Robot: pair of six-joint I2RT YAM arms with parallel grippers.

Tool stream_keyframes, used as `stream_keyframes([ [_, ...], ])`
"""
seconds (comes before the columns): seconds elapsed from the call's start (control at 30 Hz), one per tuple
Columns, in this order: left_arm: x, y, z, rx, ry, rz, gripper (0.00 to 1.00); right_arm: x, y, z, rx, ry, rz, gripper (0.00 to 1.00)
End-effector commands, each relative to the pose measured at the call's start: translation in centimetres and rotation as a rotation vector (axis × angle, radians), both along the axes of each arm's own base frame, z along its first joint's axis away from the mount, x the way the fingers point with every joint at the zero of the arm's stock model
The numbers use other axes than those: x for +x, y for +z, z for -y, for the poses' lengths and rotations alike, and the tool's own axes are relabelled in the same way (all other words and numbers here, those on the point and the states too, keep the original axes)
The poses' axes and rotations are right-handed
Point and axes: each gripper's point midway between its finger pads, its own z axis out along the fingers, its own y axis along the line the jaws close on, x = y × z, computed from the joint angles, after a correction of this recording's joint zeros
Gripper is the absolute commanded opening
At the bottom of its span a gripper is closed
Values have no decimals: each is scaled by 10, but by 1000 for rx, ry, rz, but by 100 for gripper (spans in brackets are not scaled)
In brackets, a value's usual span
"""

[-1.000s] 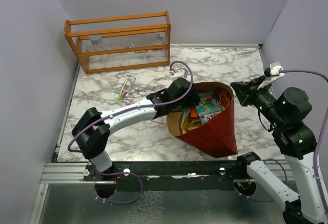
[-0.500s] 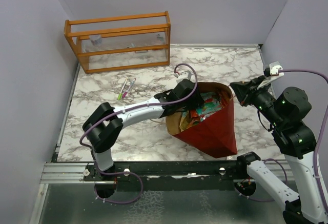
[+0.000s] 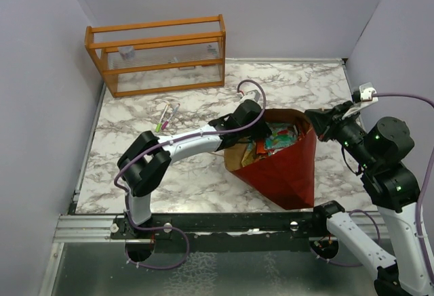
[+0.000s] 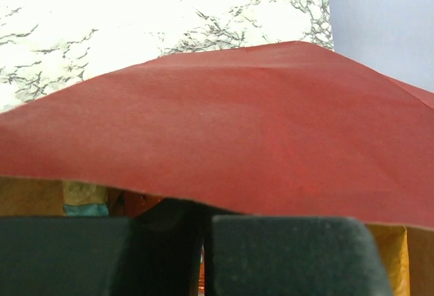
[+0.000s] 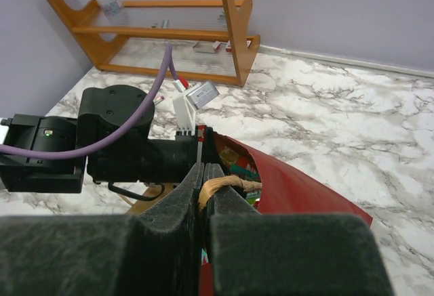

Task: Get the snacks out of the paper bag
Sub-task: Take out the snack from the paper bag.

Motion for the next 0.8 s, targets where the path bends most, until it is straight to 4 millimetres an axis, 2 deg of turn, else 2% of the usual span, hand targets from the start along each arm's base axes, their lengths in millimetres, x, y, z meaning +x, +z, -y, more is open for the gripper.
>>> stream_keyframes([
  [0.0,-5,48,2,-100,-61,69,0,-11,37,2,55,8,129,2],
  [0.2,-22,72,1,-176,-121,65,0,-11,35,7,71,-28,130,2],
  [0.43,-37,106,-14,-230,-146,118,0,-10,34,9,81,-43,121,2],
  [0.77,-56,155,-34,-273,-219,280,0,-7,33,14,105,-80,110,2],
])
